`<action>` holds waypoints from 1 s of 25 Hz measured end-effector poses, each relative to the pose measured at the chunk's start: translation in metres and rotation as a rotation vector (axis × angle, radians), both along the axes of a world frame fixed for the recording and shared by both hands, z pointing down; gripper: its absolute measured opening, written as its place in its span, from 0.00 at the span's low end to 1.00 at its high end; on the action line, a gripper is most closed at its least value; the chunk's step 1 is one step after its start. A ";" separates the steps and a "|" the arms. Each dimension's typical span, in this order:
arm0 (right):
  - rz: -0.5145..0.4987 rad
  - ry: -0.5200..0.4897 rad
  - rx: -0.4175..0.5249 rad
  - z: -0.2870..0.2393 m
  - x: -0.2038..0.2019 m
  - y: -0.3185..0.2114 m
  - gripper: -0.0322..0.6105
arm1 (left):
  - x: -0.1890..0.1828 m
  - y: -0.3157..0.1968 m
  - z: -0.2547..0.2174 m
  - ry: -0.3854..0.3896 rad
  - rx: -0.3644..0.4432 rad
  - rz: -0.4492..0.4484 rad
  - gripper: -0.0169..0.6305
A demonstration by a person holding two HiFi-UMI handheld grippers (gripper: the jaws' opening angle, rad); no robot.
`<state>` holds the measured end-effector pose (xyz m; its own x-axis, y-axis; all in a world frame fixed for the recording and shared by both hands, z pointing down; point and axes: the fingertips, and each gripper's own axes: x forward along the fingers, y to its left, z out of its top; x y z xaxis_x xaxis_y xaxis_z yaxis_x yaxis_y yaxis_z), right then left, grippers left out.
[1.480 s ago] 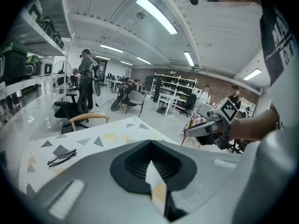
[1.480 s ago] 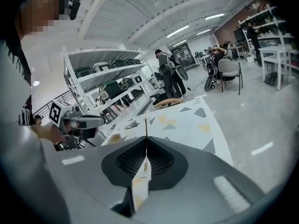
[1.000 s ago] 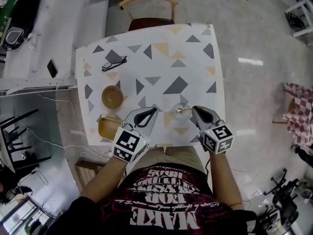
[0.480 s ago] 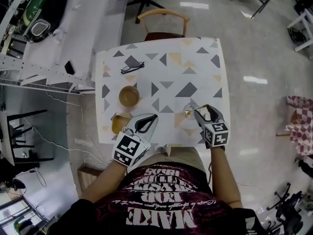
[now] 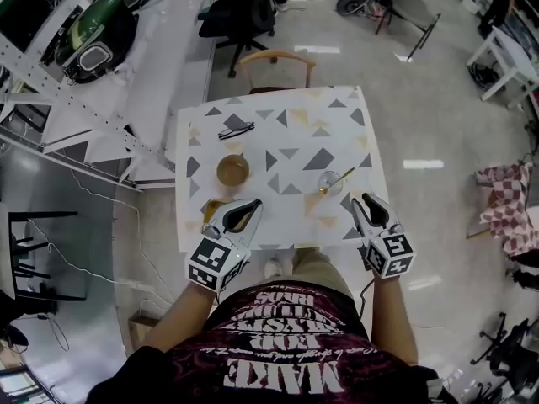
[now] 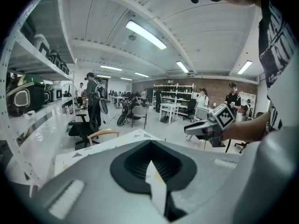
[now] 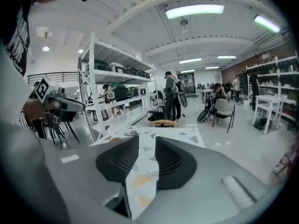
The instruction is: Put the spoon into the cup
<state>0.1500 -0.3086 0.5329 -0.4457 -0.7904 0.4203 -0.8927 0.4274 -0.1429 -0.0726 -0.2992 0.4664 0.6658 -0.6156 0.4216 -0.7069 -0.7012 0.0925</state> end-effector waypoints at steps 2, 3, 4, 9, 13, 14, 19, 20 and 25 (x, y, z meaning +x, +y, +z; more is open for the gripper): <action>0.003 0.004 0.078 -0.035 -0.003 0.016 0.17 | -0.003 0.007 -0.016 0.024 0.037 0.003 0.03; 0.008 0.002 0.111 -0.050 -0.004 0.024 0.12 | -0.003 0.011 -0.024 0.037 0.055 0.005 0.03; 0.011 -0.003 0.138 -0.064 -0.004 0.031 0.10 | -0.004 0.014 -0.033 0.050 0.074 0.007 0.03; 0.025 -0.042 0.218 -0.116 -0.008 0.068 0.09 | -0.006 0.034 -0.075 0.123 0.167 0.014 0.03; 0.044 -0.018 0.268 -0.144 -0.004 0.091 0.09 | -0.003 0.046 -0.090 0.171 0.208 0.025 0.03; 0.045 -0.016 0.276 -0.149 -0.004 0.094 0.09 | -0.004 0.048 -0.091 0.174 0.210 0.026 0.03; 0.038 -0.019 0.283 -0.155 -0.002 0.103 0.09 | -0.002 0.055 -0.084 0.171 0.196 0.014 0.03; 0.032 -0.018 0.280 -0.154 0.001 0.105 0.09 | 0.002 0.058 -0.082 0.173 0.192 0.011 0.03; 0.004 -0.033 0.262 -0.148 0.024 0.099 0.09 | 0.032 0.055 -0.079 0.153 0.178 -0.003 0.03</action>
